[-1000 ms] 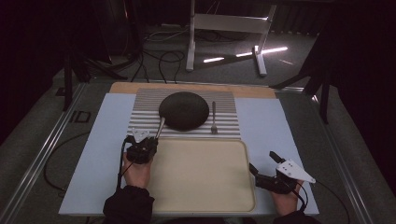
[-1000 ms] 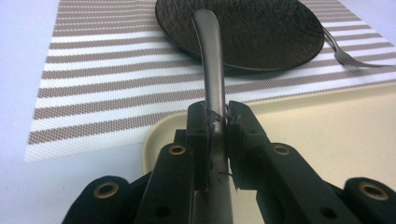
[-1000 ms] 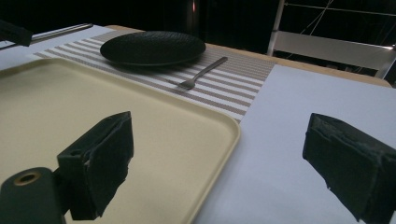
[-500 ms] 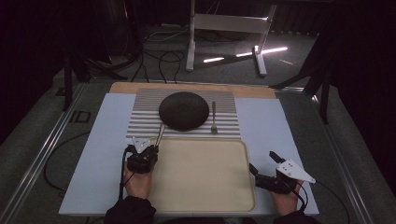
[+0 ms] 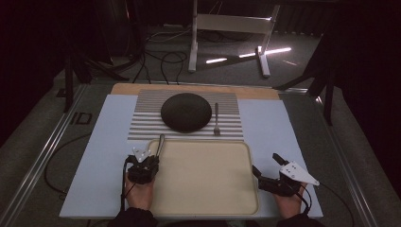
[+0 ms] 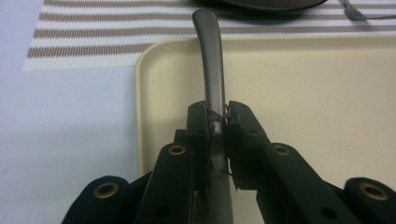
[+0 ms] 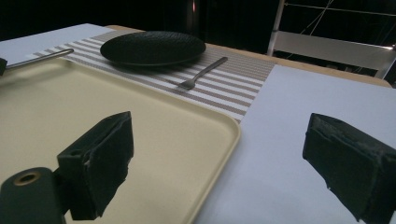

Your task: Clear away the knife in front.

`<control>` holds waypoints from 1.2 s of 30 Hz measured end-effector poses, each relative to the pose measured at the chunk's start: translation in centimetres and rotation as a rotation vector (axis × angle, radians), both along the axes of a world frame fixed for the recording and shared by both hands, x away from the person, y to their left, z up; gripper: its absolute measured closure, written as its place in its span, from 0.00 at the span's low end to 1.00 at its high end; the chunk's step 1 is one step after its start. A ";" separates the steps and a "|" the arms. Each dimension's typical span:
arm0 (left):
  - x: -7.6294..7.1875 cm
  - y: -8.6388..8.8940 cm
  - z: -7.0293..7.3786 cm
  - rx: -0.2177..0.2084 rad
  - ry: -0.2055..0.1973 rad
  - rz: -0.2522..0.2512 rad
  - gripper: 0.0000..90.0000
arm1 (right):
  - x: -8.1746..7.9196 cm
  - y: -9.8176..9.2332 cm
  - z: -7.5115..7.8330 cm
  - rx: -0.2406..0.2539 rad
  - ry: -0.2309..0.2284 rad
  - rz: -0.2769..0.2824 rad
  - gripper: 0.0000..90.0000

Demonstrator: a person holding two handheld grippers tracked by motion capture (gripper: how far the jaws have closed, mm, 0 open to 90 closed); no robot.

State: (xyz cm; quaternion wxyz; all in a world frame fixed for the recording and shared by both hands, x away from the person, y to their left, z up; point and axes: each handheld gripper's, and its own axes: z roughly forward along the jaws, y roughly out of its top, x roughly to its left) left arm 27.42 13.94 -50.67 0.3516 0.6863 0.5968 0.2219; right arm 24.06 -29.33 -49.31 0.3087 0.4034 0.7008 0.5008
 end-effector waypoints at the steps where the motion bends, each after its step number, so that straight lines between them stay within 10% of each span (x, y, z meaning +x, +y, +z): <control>1: -0.1 0.2 -0.2 -0.005 0.010 0.009 0.89 | 0.0 0.0 0.0 -0.001 0.001 0.000 0.10; 26: -1.9 0.6 -0.3 -0.015 0.020 0.097 0.89 | 0.0 0.1 0.0 0.000 0.001 -0.001 0.10; 36: -0.9 2.3 1.3 -0.078 -0.063 0.017 0.31 | 0.0 0.1 0.0 -0.002 0.000 -0.002 0.10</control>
